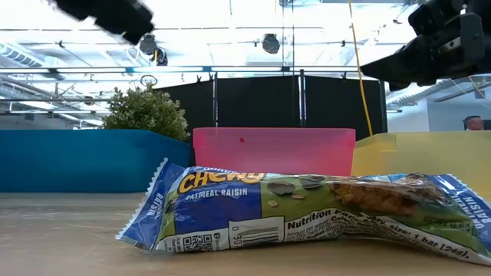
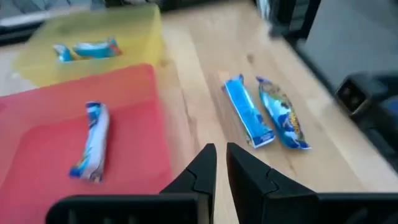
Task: Pick and place Granola Bars by type
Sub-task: Put the blue granola bar into the red bin
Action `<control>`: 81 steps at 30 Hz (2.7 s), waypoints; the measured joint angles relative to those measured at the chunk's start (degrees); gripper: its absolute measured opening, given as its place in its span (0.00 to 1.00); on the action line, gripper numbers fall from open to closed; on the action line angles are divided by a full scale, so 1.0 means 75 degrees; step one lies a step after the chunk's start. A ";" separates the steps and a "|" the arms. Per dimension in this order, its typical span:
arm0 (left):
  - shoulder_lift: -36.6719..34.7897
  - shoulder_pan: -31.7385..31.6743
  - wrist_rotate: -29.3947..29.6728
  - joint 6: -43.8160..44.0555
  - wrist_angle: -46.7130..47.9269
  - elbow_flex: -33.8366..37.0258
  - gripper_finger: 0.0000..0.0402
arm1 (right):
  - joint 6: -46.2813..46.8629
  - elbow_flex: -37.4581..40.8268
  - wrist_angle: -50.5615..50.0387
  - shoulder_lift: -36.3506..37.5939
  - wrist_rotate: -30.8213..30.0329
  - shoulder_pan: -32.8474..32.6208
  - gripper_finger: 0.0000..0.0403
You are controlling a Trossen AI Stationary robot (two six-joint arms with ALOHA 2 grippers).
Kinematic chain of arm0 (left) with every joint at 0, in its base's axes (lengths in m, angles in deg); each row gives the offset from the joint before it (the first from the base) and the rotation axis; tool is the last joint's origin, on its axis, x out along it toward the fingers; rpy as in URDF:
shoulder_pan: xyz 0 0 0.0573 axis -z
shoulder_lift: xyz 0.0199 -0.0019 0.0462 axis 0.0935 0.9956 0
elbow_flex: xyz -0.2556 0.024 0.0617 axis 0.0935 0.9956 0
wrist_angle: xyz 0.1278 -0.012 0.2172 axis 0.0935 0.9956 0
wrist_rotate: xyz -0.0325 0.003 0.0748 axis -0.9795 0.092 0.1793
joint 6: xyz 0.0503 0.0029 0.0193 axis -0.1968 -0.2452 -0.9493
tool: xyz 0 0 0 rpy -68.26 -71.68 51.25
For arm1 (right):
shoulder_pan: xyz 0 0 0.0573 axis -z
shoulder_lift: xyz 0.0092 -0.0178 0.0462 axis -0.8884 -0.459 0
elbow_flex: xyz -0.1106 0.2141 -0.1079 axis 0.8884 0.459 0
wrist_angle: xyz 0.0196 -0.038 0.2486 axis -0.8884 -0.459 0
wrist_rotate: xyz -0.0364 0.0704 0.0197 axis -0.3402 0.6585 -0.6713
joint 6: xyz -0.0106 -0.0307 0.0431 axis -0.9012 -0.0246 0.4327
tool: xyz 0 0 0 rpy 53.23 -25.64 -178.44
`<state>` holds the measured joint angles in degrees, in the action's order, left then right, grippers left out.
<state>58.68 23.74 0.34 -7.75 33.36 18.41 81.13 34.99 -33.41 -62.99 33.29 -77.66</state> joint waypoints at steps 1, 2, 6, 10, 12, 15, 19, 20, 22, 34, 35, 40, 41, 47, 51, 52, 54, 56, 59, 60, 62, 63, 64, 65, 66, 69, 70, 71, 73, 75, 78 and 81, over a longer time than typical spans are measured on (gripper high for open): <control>0.0572 0.0102 0.0129 -0.0007 0.0460 -0.0664 0.12 | 0.0000 0.0000 0.0005 0.0000 0.0000 0.0000 0.00; 0.1172 0.0180 0.0235 -0.0007 0.0927 -0.1360 0.12 | 0.0001 0.0000 0.0003 0.0000 0.0002 0.0000 0.00; 0.3386 0.0341 0.0321 0.0065 0.2503 -0.3798 0.12 | 0.0003 0.0000 -0.0051 -0.0002 0.0003 0.0000 0.00; 0.5212 0.0320 -0.0069 -0.0226 0.3722 -0.5791 0.15 | 0.0003 -0.0003 -0.0081 -0.0003 0.0006 0.0000 0.00; 0.5931 0.0271 -0.0035 -0.0441 0.4062 -0.6585 0.21 | -0.0003 -0.0003 -0.0107 -0.0004 0.0006 0.0000 0.00; 0.6687 0.0087 -0.0065 -0.0605 0.4739 -0.7470 0.33 | -0.0022 -0.0003 -0.0105 -0.0003 0.0006 0.0000 0.00; 0.7233 -0.0318 -0.0836 -0.0474 0.4983 -0.8005 0.50 | -0.0082 -0.0006 -0.0111 -0.0003 0.0009 0.0000 0.00; 0.7321 -0.0406 -0.1046 -0.0410 0.4952 -0.8022 0.54 | -0.0082 -0.0006 -0.0111 -0.0006 0.0009 0.0000 0.00; 0.7507 -0.0542 -0.1288 -0.0267 0.5001 -0.8022 0.61 | -0.0180 -0.0006 -0.0113 -0.0004 0.0009 0.0000 0.00; 0.7880 -0.0828 -0.1704 0.0322 0.5121 -0.8051 0.69 | -0.0224 -0.0007 -0.0178 -0.0004 0.0009 0.0000 0.00; 0.7883 -0.0828 -0.1706 0.0324 0.5136 -0.8048 0.67 | -0.0224 -0.0009 -0.0180 -0.0006 0.0009 0.0000 0.00; 0.7874 -0.0815 -0.1737 0.0344 0.5399 -0.8043 0.52 | -0.0224 -0.0008 -0.0178 -0.0006 0.0009 0.0000 0.00; 0.7866 -0.0815 -0.1718 0.0345 0.5503 -0.8043 0.48 | -0.0224 -0.0009 -0.0178 -0.0006 0.0009 0.0000 0.00; 0.7845 -0.0843 -0.1637 -0.0065 0.6447 -0.8048 0.31 | -0.0245 -0.0009 -0.0174 -0.0003 0.0010 0.0000 0.00; 0.7848 -0.0843 -0.1789 -0.0297 0.6482 -0.8043 0.27 | -0.0251 -0.0009 -0.0173 -0.0004 0.0009 0.0000 0.00; 0.7848 -0.0850 -0.1850 -0.0343 0.6477 -0.8043 0.27 | -0.0251 -0.0009 -0.0175 -0.0005 0.0009 0.0000 0.00; 0.7775 -0.0846 -0.1861 -0.0437 0.6487 -0.8029 0.27 | -0.0251 -0.0009 -0.0174 -0.0006 0.0009 0.0000 0.00; 0.7684 -0.0832 -0.1863 -0.0493 0.6540 -0.8004 0.29 | -0.0251 -0.0009 -0.0175 -0.0003 0.0009 0.0000 0.00; 0.7461 -0.0805 -0.1869 -0.0518 0.6592 -0.7970 0.34 | -0.0251 -0.0009 -0.0171 -0.0003 0.0009 0.0000 0.00; 0.7345 -0.0788 -0.1845 -0.0519 0.6639 -0.7954 0.37 | -0.0251 -0.0012 -0.0170 -0.0004 0.0009 0.0000 0.00; 0.7122 -0.0764 -0.1824 -0.0492 0.6574 -0.7983 0.43 | -0.0251 -0.0012 -0.0174 -0.0006 0.0009 0.0000 0.00; 0.7024 -0.0754 -0.1807 -0.0491 0.6565 -0.7991 0.47 | -0.0249 -0.0012 -0.0168 -0.0006 0.0009 0.0000 0.00; 0.6982 -0.0741 -0.1806 -0.0486 0.6555 -0.8003 0.50 | -0.0251 -0.0012 -0.0172 -0.0003 0.0009 0.0000 0.00; 0.6977 -0.0732 -0.1793 -0.0445 0.6559 -0.8005 0.54 | -0.0251 -0.0012 -0.0172 -0.0005 0.0009 0.0000 0.00; 0.6994 -0.0726 -0.1788 -0.0405 0.6578 -0.7996 0.57 | -0.0251 -0.0012 -0.0172 -0.0006 0.0009 0.0000 0.00; 0.7023 -0.0675 -0.1815 -0.0227 0.6677 -0.7982 0.67 | -0.0251 -0.0012 -0.0172 -0.0005 0.0009 0.0000 0.00; 0.7054 -0.0659 -0.1820 -0.0205 0.6678 -0.7997 0.69 | -0.0251 -0.0012 -0.0172 -0.0005 0.0009 0.0000 0.00; 0.7084 -0.0630 -0.1821 -0.0157 0.6718 -0.8005 0.72 | -0.0251 -0.0012 -0.0172 -0.0006 0.0009 0.0000 0.00; 0.7231 -0.0590 -0.1809 0.0000 0.6793 -0.8004 0.76 | -0.0251 -0.0012 -0.0172 -0.0003 0.0009 0.0000 0.00; 0.7339 -0.0553 -0.1744 0.0133 0.6841 -0.7983 0.80 | -0.0248 -0.0012 -0.0172 -0.0006 0.0009 0.0000 0.00; 0.7450 -0.0533 -0.1688 0.0184 0.6752 -0.8000 0.83 | -0.0249 -0.0012 -0.0174 -0.0003 0.0009 0.0000 0.00; 0.7657 -0.0556 -0.1636 0.0311 0.6675 -0.8012 0.83 | -0.0250 -0.0012 -0.0170 -0.0003 0.0009 0.0001 0.00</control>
<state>116.11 19.57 -11.93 -5.42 83.42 -41.69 79.25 34.90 -34.68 -63.02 33.36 -77.65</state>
